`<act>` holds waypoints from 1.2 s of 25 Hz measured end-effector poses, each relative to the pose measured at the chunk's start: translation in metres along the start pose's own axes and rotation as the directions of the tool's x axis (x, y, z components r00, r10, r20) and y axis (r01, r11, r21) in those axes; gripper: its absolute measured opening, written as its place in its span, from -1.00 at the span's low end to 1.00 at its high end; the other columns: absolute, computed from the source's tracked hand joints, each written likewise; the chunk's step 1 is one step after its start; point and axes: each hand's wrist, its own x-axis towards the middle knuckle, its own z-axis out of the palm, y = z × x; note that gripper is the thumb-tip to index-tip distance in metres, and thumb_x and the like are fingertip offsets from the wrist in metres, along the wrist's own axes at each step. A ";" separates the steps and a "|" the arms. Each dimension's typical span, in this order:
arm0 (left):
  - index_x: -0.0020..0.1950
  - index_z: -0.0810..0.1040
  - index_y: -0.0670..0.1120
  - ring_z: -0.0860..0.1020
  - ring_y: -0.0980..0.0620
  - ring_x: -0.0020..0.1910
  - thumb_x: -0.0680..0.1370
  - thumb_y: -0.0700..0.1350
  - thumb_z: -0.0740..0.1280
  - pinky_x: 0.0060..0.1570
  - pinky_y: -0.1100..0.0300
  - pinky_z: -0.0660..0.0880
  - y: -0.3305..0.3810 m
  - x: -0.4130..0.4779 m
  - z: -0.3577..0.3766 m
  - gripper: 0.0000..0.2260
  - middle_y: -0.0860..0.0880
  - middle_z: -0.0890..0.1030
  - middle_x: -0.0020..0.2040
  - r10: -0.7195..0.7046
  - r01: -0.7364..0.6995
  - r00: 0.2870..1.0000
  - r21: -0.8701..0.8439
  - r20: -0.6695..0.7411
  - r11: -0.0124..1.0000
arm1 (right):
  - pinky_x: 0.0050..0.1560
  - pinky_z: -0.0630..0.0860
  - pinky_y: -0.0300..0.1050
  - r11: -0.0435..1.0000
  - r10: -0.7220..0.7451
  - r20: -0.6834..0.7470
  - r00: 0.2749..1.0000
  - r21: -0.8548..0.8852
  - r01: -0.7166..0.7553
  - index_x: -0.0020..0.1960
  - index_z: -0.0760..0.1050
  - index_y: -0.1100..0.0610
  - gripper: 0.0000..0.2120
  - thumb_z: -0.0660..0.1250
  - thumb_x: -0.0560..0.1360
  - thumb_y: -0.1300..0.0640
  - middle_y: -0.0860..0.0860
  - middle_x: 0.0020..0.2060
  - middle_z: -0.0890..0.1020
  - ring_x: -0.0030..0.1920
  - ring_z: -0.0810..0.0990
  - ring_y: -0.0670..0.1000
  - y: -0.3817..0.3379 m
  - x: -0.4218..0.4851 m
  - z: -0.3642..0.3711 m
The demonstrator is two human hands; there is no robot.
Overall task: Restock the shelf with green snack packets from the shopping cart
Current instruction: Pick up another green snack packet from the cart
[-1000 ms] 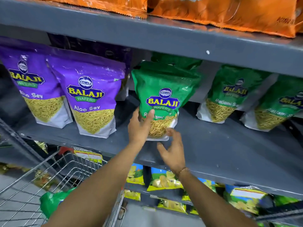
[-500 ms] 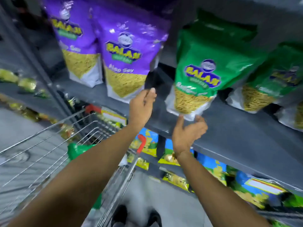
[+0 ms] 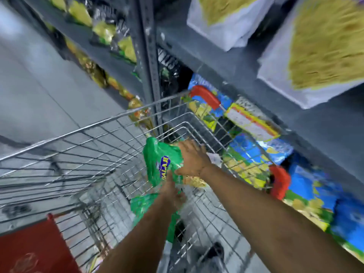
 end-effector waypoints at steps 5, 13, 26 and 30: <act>0.21 0.40 0.03 0.58 -0.08 -0.08 0.48 0.34 0.00 -0.28 0.19 0.43 -0.008 0.026 0.009 -0.49 -0.09 0.59 0.04 0.015 -0.008 0.998 -0.123 0.060 0.992 | 0.29 0.33 0.19 0.946 0.039 0.029 0.999 -0.322 -0.028 0.47 0.08 0.17 -0.09 0.47 0.28 -0.03 0.20 0.33 0.45 0.37 0.31 0.24 0.012 0.023 0.033; -0.11 0.70 0.05 0.67 0.05 -0.11 0.54 0.23 0.02 -0.25 0.21 0.62 0.009 -0.052 -0.003 -0.51 0.03 0.74 -0.14 0.313 -0.265 0.872 -0.176 0.376 0.948 | 0.29 0.30 0.17 1.000 -0.021 -0.195 0.981 -0.010 0.019 0.37 0.25 0.18 -0.36 0.36 0.38 -0.01 0.17 0.27 0.50 0.31 0.38 0.22 -0.040 -0.085 0.013; -0.19 0.71 0.00 0.68 0.09 -0.16 -0.09 0.22 0.57 -0.20 0.16 0.65 -0.038 -0.294 0.101 -0.45 0.04 0.74 -0.18 0.448 -0.627 0.343 -0.154 0.825 0.764 | 0.15 0.56 -0.25 0.363 0.138 -0.505 0.852 0.826 0.431 0.14 0.50 -0.03 -0.50 0.53 0.24 0.16 -0.18 0.08 0.68 0.12 0.62 -0.19 0.074 -0.350 -0.119; -0.29 0.66 0.01 0.62 0.22 -0.29 0.18 0.09 0.55 -0.14 0.28 0.61 -0.124 -0.341 0.199 -0.77 0.08 0.68 -0.30 0.324 -0.880 0.259 0.084 0.910 0.467 | 0.05 0.59 -0.23 0.391 0.604 -0.675 0.424 0.714 0.580 0.05 0.54 -0.01 -0.45 0.61 0.09 0.11 -0.14 -0.08 0.70 -0.03 0.66 -0.16 0.148 -0.447 -0.080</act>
